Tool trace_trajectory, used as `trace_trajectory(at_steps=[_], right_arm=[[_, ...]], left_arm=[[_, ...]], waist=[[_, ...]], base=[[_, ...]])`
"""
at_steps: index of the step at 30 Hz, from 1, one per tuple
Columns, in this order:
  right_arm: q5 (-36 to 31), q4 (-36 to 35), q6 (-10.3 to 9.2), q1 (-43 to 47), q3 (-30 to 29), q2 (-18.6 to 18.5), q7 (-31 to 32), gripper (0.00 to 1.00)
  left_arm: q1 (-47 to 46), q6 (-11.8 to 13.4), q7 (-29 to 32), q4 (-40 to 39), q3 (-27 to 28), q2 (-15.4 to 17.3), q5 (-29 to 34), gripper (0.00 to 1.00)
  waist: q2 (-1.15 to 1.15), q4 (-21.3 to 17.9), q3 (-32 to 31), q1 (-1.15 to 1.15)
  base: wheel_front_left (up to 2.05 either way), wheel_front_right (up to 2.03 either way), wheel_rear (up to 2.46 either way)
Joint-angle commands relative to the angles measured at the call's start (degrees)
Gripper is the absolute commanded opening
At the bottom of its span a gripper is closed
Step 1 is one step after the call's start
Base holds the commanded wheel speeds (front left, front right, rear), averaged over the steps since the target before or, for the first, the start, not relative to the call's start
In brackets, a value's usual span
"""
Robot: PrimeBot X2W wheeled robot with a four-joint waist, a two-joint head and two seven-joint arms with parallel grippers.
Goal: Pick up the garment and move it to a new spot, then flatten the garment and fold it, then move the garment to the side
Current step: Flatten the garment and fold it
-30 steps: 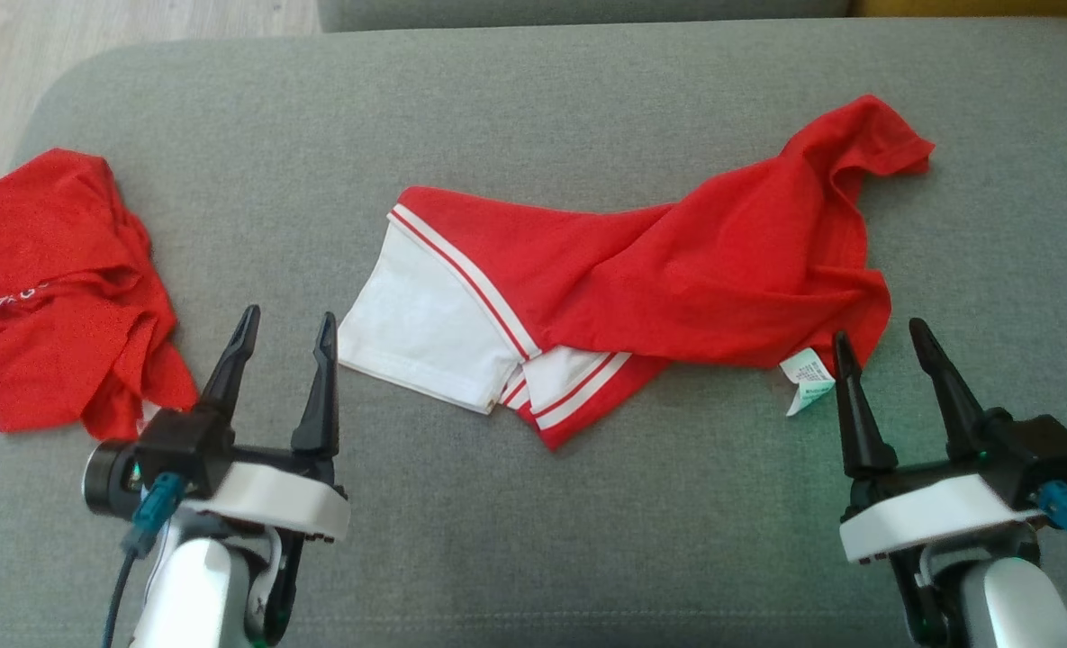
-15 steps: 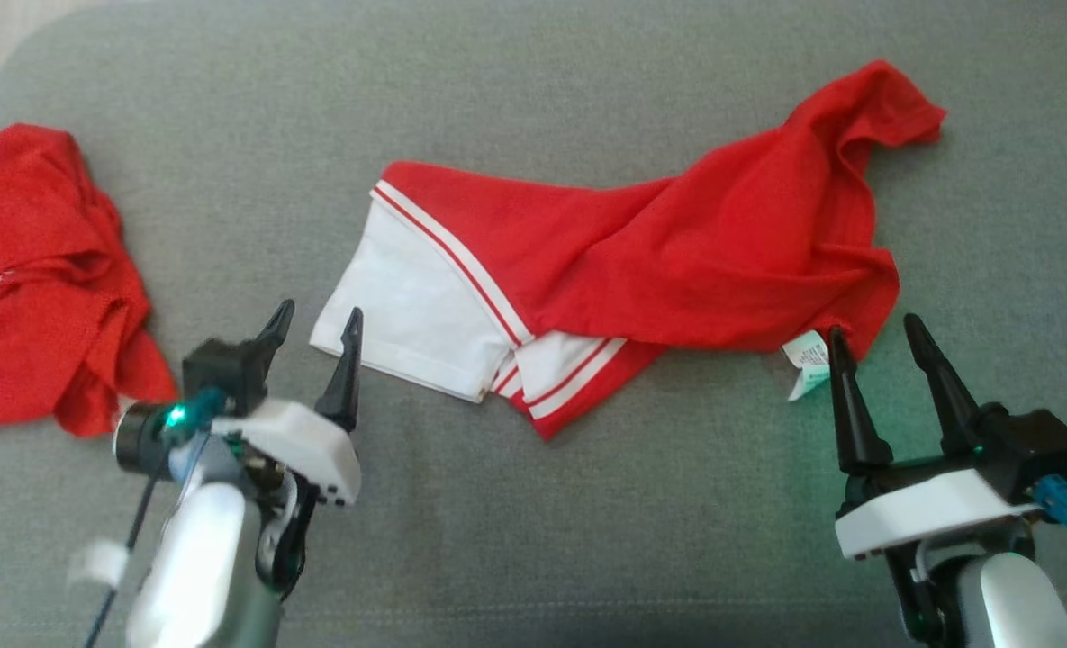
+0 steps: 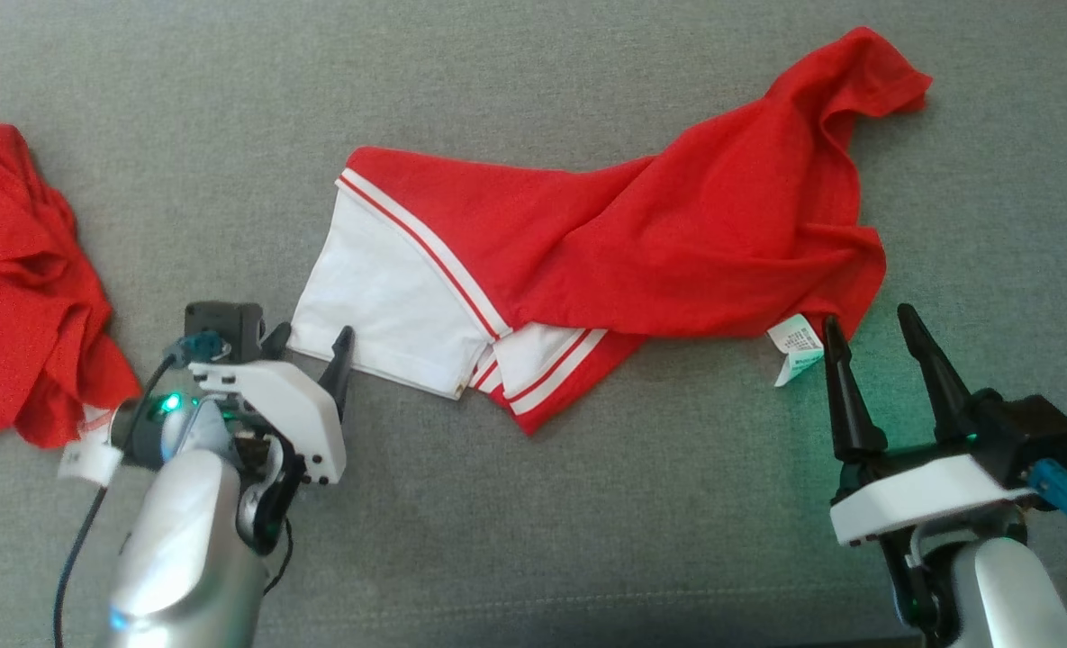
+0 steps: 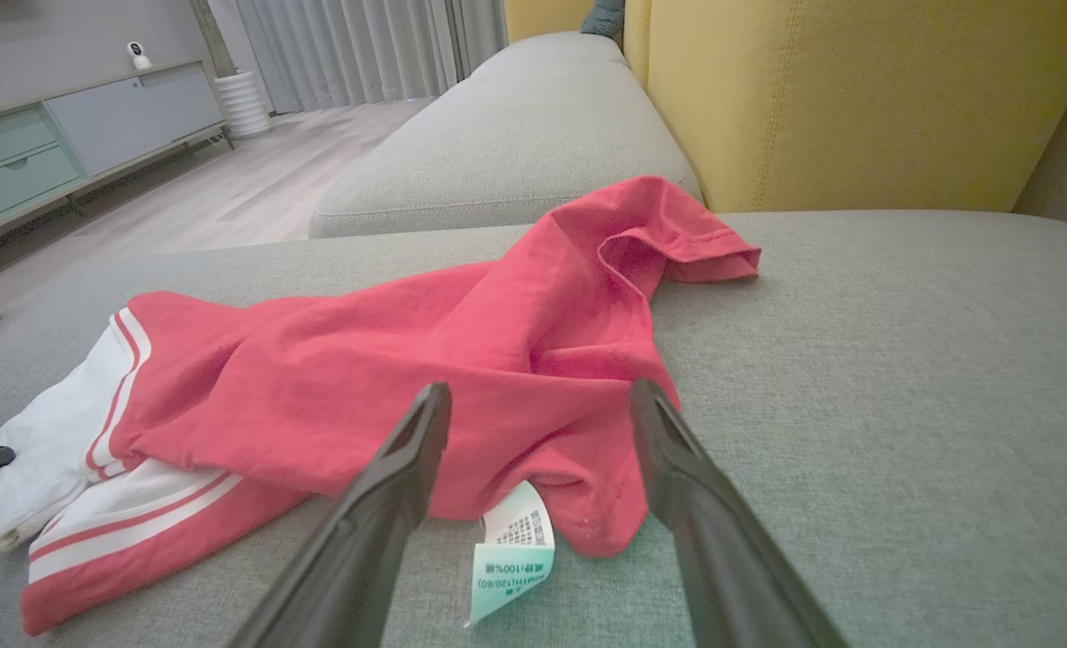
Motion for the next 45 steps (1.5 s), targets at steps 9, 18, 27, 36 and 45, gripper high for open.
trace_trajectory(at_steps=[9,18,27,36,45], right_arm=[[0.26,-1.23,-0.04,-1.87,0.73,-0.23,0.13,1.0],[-2.26,3.62,-0.04,-1.35,-2.9,-0.3,3.69,1.0],[-3.81,10.41,-0.04,-5.83,-1.91,-1.56,4.09,1.0],[-4.75,15.15,-0.04,-9.33,-1.73,-1.81,3.19,0.0],[-3.84,11.26,-0.04,-9.03,-2.39,-2.61,0.63,0.0]], left_arm=[[0.45,0.19,6.95,0.66,-0.12,2.46,-0.34,0.0],[1.41,0.86,4.98,-3.48,-0.48,2.85,-0.5,0.0],[1.39,1.09,4.6,-7.42,-1.57,2.57,-0.67,0.0],[1.41,1.44,2.9,-10.27,-2.0,2.65,-0.98,0.0],[2.76,3.11,-3.25,-16.85,-0.23,3.41,-1.45,0.0]], waist=[[0.0,0.2,0.15,0.0],[0.0,0.63,0.24,0.0],[0.0,2.07,1.48,0.0],[0.0,2.98,2.49,0.0],[0.0,2.39,1.19,0.0]], base=[[0.0,0.0,0.0],[0.0,0.0,0.0],[0.0,0.0,0.0],[0.0,0.0,0.0],[0.0,0.0,0.0]])
